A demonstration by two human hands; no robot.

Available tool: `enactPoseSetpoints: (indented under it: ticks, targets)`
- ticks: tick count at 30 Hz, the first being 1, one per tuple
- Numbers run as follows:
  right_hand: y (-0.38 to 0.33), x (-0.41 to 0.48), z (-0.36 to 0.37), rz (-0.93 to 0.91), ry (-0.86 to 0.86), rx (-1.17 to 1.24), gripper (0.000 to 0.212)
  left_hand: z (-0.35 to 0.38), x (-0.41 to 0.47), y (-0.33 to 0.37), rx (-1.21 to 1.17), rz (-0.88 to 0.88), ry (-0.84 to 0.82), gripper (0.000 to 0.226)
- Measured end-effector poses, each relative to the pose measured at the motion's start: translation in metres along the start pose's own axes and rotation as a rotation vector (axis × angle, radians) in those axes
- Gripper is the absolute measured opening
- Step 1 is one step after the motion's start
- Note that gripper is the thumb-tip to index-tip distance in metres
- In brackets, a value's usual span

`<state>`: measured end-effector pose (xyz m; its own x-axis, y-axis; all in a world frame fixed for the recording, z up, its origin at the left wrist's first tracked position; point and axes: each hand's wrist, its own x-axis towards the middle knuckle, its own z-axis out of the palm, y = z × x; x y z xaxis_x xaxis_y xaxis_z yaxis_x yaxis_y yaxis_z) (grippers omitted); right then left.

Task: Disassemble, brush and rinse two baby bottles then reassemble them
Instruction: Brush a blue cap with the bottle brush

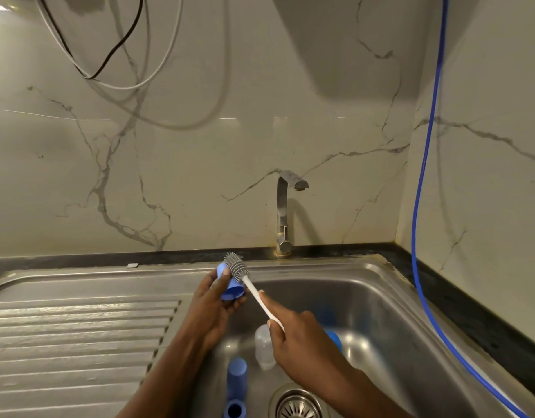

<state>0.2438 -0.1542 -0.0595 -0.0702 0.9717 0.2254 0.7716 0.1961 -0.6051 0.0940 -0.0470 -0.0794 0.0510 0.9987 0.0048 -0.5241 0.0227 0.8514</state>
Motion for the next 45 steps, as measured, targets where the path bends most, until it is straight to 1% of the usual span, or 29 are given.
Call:
enactPoseSetpoints:
  ticks: [4, 8, 9, 12, 13, 15, 18, 21, 28, 31, 33, 34, 37, 38, 40, 42, 45]
  targets:
    - [0.001, 0.001, -0.009, 0.015, 0.013, -0.005, 0.055, 0.005, -0.003, -0.007, 0.073, -0.055, -0.053, 0.050]
    - [0.003, 0.001, -0.015, 0.056, -0.001, 0.054, 0.054, 0.008, -0.002, -0.007, 0.161, -0.082, -0.087, 0.071]
    - [0.003, 0.001, -0.015, 0.055, -0.009, 0.057, 0.053, 0.006, 0.000, -0.005, 0.144, -0.079, -0.075, 0.070]
    - [0.003, -0.002, -0.011, 0.047, -0.029, 0.026, 0.053, -0.006, 0.006, -0.001, -0.021, -0.065, 0.003, 0.045]
    - [0.003, -0.002, -0.008, 0.042, -0.037, 0.017, 0.053, -0.011, 0.007, 0.000, -0.065, -0.056, 0.033, 0.040]
    - [0.000, -0.004, -0.003, 0.026, -0.064, 0.014, 0.052, -0.017, 0.009, 0.005, -0.127, -0.028, 0.073, 0.037]
    - [-0.003, -0.007, -0.001, 0.010, -0.094, 0.002, 0.051, -0.020, 0.010, 0.009, -0.165, -0.007, 0.102, 0.039]
    - [-0.002, -0.006, -0.002, 0.027, -0.074, 0.003, 0.051, -0.016, 0.010, 0.007, -0.172, -0.029, 0.097, 0.044]
    - [-0.003, -0.001, -0.014, 0.053, -0.020, 0.023, 0.054, 0.004, 0.001, -0.002, -0.147, -0.064, -0.016, 0.039]
    - [-0.002, 0.002, -0.012, 0.059, -0.023, 0.044, 0.054, 0.003, -0.001, -0.003, -0.061, -0.071, -0.043, 0.036]
    - [-0.001, 0.002, -0.010, 0.050, -0.028, 0.060, 0.053, 0.002, 0.002, -0.005, 0.020, -0.043, -0.020, 0.041]
    - [0.000, 0.002, -0.009, 0.054, -0.038, 0.060, 0.053, 0.000, 0.004, -0.004, 0.022, -0.021, 0.006, 0.044]
    - [0.000, -0.001, -0.003, 0.066, -0.078, 0.046, 0.052, -0.011, 0.009, 0.001, -0.074, 0.000, 0.102, 0.058]
    - [-0.001, -0.002, -0.002, 0.057, -0.089, 0.040, 0.052, -0.015, 0.010, 0.003, -0.112, -0.015, 0.118, 0.057]
    - [-0.004, -0.004, -0.001, 0.043, -0.105, 0.041, 0.052, -0.023, 0.012, 0.005, -0.176, -0.059, 0.145, 0.047]
    - [-0.007, -0.006, -0.001, 0.027, -0.106, 0.045, 0.052, -0.026, 0.015, 0.004, -0.205, -0.079, 0.149, 0.045]
    - [-0.008, -0.006, -0.003, 0.030, -0.079, 0.033, 0.053, -0.017, 0.011, 0.003, -0.144, -0.062, 0.089, 0.039]
